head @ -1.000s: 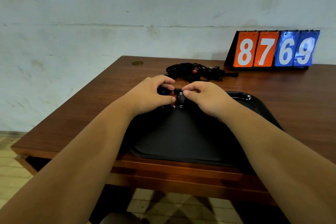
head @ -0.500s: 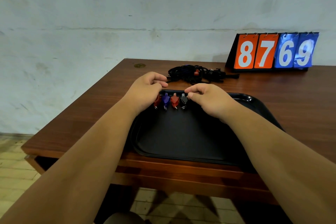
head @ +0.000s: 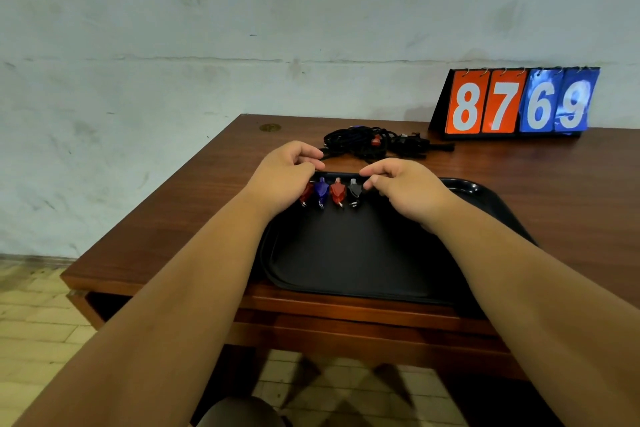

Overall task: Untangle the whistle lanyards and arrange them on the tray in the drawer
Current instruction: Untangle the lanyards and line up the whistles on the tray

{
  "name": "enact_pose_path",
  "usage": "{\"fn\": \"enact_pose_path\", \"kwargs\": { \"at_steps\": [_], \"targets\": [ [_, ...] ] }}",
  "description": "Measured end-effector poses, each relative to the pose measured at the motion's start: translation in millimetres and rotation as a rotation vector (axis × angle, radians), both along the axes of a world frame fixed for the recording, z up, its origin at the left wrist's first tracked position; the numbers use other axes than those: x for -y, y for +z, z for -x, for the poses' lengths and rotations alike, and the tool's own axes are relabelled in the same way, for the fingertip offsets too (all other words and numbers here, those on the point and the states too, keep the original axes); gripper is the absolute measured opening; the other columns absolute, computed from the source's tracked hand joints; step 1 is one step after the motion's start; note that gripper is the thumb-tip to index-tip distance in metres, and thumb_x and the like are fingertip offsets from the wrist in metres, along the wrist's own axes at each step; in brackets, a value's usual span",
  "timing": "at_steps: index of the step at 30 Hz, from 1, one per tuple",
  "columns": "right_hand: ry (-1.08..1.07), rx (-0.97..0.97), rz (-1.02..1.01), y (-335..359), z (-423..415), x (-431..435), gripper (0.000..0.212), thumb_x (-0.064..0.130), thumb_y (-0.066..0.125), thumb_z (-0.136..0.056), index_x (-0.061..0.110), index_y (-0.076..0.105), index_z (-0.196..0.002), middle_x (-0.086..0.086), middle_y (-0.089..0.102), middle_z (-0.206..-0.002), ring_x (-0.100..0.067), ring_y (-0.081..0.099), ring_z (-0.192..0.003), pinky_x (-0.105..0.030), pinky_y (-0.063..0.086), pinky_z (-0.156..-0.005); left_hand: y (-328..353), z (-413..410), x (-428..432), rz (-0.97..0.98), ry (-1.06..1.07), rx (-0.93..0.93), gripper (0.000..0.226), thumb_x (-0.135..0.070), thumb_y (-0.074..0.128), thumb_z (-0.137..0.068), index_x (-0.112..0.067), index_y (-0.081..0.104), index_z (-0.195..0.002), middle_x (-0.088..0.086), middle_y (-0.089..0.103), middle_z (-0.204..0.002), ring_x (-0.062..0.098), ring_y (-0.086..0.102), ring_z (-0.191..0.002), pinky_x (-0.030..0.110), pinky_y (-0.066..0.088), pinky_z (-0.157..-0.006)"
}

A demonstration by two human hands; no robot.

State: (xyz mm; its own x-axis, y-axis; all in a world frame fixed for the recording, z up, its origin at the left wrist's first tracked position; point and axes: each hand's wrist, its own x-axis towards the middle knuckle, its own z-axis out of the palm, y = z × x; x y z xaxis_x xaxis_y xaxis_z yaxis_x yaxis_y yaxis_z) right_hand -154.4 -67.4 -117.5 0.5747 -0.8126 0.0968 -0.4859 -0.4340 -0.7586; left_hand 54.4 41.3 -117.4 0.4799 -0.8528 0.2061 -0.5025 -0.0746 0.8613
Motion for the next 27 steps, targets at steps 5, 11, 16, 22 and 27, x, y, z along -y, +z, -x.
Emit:
{"fn": "enact_pose_path", "kwargs": {
  "at_steps": [5, 11, 16, 22, 27],
  "targets": [
    [-0.045, -0.023, -0.022, -0.1, -1.0, -1.2, 0.034, 0.014, 0.056, -0.106, 0.034, 0.073, -0.127, 0.01, 0.073, -0.124, -0.014, 0.063, -0.12, -0.038, 0.048, -0.111, -1.5, 0.8, -2.9, -0.009, 0.022, -0.009, 0.037, -0.007, 0.046, -0.103, -0.03, 0.071, -0.119, -0.016, 0.079, -0.107, 0.011, 0.061, -0.076, 0.013, 0.05, -0.058],
    [-0.043, -0.089, -0.099, 19.8, 1.8, -1.7, 0.036, 0.011, 0.06, -0.105, 0.026, 0.073, -0.135, 0.001, 0.072, -0.128, -0.016, 0.067, -0.114, -0.038, 0.053, -0.107, 3.3, 1.0, -6.4, 0.0, 0.074, -0.13, 0.024, -0.017, 0.061, -0.102, -0.031, 0.077, -0.112, -0.015, 0.077, -0.11, 0.008, 0.068, -0.11, 0.026, 0.052, -0.095],
    [-0.081, -0.021, -0.173, 39.1, 12.5, 5.6, 0.038, -0.002, 0.048, -0.107, 0.012, 0.07, -0.135, 0.0, 0.075, -0.107, -0.015, 0.072, -0.092, -0.024, 0.057, -0.068, 12.0, -9.3, -3.8, -0.058, 0.076, -0.11, 0.018, -0.017, 0.07, -0.095, -0.029, 0.081, -0.102, -0.008, 0.079, -0.111, 0.013, 0.072, -0.11, 0.043, 0.056, -0.108],
    [-0.135, -0.009, -0.121, 50.7, 34.9, 32.7, 0.03, 0.003, 0.056, -0.106, 0.019, 0.075, -0.123, 0.0, 0.076, -0.107, -0.015, 0.069, -0.088, -0.025, 0.053, -0.069, 34.6, -7.8, 17.1, -0.086, 0.012, 0.06, 0.016, -0.017, 0.072, -0.096, -0.029, 0.078, -0.105, -0.009, 0.08, -0.105, 0.009, 0.072, -0.104, 0.035, 0.055, -0.103],
    [-0.165, -0.031, -0.037, 54.0, 48.3, 66.7, 0.028, 0.007, 0.059, -0.106, 0.022, 0.078, -0.12, -0.001, 0.075, -0.122, -0.019, 0.069, -0.111, -0.028, 0.052, -0.093, 48.4, 2.1, 50.0, -0.106, -0.062, -0.017, 0.018, -0.009, 0.068, -0.098, -0.021, 0.078, -0.107, 0.002, 0.082, -0.104, 0.02, 0.077, -0.105, 0.035, 0.063, -0.095]
  ]
}}
